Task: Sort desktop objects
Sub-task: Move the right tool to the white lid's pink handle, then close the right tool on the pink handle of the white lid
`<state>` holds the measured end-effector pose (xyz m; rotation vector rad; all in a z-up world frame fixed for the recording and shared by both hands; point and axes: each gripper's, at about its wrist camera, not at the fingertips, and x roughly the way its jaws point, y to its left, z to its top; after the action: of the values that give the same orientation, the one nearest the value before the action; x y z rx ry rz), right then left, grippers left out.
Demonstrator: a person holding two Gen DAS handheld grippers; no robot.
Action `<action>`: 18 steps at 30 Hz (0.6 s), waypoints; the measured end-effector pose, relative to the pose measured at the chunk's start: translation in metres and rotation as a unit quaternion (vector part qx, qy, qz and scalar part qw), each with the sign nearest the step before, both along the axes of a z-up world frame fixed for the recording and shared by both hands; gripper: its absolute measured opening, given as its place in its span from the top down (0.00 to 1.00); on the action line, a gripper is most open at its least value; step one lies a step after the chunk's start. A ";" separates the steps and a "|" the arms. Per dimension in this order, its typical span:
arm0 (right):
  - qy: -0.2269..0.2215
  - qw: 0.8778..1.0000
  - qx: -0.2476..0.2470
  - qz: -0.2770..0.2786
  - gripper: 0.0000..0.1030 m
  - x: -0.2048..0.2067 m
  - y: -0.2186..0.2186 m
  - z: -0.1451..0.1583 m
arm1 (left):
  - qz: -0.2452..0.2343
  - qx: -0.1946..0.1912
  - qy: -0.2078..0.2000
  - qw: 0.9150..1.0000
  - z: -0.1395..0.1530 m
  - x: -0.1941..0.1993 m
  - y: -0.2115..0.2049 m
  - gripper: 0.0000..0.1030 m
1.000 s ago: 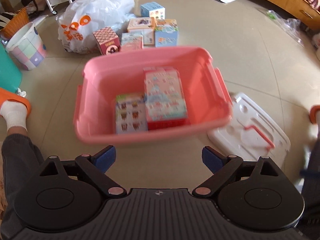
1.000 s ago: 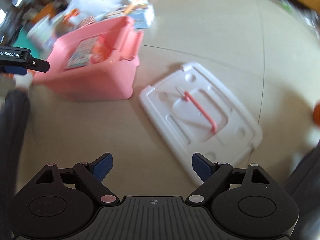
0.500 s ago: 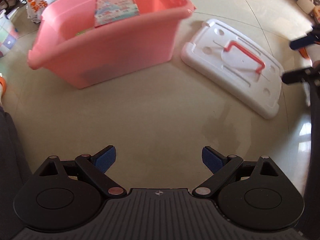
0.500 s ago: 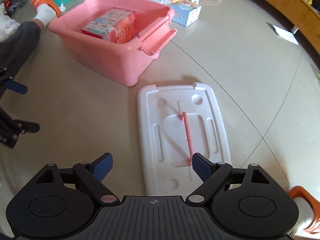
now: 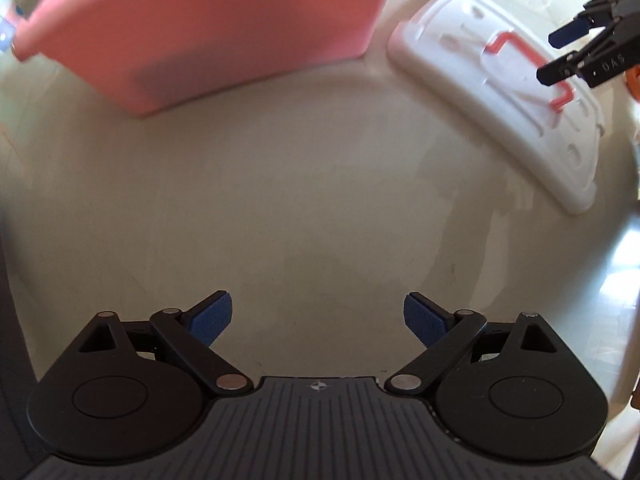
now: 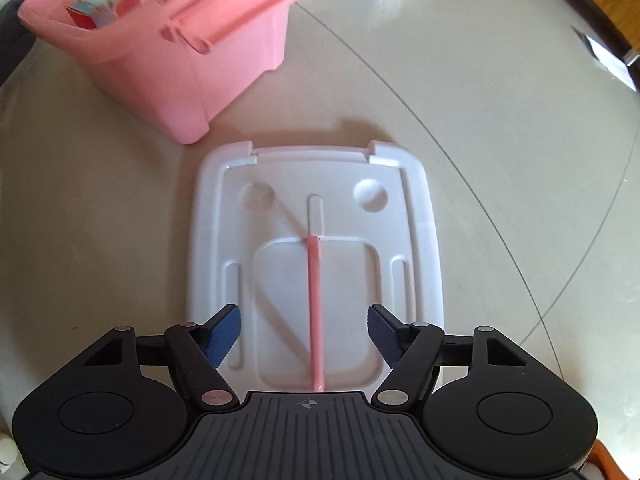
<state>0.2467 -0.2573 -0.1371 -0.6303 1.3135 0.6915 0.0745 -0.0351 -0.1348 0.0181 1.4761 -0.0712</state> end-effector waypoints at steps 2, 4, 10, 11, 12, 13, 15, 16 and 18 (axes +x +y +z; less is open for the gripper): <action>0.009 1.000 -0.014 0.008 0.43 0.005 0.002 -0.012 | -0.003 -0.001 0.007 1.000 -0.006 0.001 -0.001 0.08; 0.018 0.999 -0.022 0.015 0.46 0.009 0.004 -0.023 | -0.005 -0.001 0.009 1.000 -0.009 0.002 -0.003 0.08; 0.055 0.997 -0.053 0.025 0.71 0.014 0.009 -0.048 | -0.011 -0.001 0.014 1.000 -0.013 -0.001 -0.002 0.08; 0.057 0.997 -0.053 0.028 0.72 0.014 0.009 -0.049 | -0.010 0.000 0.016 1.000 -0.014 -0.002 -0.002 0.08; 0.059 0.996 -0.053 0.029 0.73 0.014 0.009 -0.050 | -0.009 0.000 0.018 1.000 -0.015 -0.002 -0.002 0.08; 0.060 0.996 -0.054 0.029 0.77 0.014 0.009 -0.050 | -0.009 -0.001 0.020 1.000 -0.015 -0.003 -0.001 0.08; 0.060 0.996 -0.057 0.025 0.94 0.015 0.007 -0.051 | -0.011 0.002 0.024 1.000 -0.016 -0.005 0.000 0.08; 0.062 0.996 -0.056 0.022 0.94 0.014 0.006 -0.052 | -0.012 0.004 0.025 1.000 -0.016 -0.005 0.000 0.08; 0.062 0.996 -0.057 0.020 0.94 0.011 0.005 -0.053 | -0.014 0.009 0.025 1.000 -0.015 -0.007 0.000 0.08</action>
<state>0.2580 -0.2518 -0.1905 -0.7165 1.4666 0.6997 0.0675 -0.0346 -0.1500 0.0513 1.5265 -0.0819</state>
